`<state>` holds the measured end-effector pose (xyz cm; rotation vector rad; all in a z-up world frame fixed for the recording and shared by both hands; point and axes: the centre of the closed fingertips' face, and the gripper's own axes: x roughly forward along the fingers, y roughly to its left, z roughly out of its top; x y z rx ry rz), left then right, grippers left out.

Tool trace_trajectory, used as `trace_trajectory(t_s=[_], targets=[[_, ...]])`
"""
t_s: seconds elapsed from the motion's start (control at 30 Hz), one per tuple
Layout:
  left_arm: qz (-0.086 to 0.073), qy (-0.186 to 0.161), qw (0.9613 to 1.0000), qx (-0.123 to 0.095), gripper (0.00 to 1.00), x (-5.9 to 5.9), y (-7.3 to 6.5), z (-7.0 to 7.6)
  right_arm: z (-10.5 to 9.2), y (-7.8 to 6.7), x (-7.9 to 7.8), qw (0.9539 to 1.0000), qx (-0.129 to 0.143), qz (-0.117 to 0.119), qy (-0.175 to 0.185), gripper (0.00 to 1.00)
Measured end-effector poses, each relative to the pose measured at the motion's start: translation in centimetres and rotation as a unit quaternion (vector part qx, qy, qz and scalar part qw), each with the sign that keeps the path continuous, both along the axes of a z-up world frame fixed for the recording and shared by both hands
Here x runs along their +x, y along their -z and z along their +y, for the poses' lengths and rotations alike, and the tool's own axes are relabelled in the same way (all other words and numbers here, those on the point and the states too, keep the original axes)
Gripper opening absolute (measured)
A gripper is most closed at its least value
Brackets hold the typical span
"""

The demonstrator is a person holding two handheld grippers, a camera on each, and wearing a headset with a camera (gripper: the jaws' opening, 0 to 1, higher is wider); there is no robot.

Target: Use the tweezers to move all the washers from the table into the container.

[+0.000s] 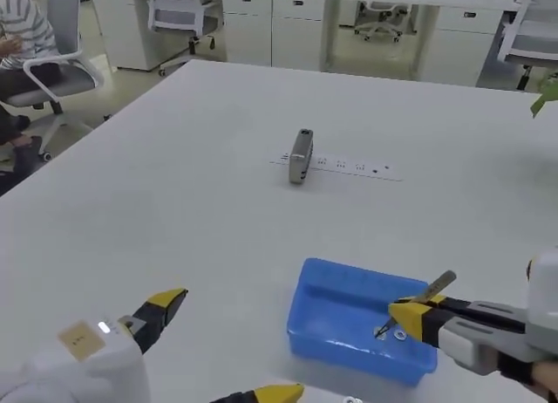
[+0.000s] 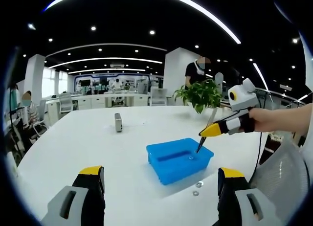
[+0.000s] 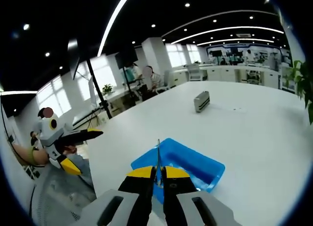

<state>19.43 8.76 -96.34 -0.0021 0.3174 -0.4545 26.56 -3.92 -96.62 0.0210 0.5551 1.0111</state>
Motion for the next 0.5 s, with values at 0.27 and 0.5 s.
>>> trace_trajectory(t_s=[0.27,0.5], targets=[[-0.009,-0.006,0.9999,-0.001,0.99,0.1,-0.3,0.2,0.0,1.3,1.5,0.9999,-0.016,-0.003,-0.004,0.03],[-0.013,-0.011,0.9999,-0.003,0.97,0.1,-0.5,0.5,-0.3,2.5,3.4,0.9995,-0.03,-0.002,0.001,0.03]])
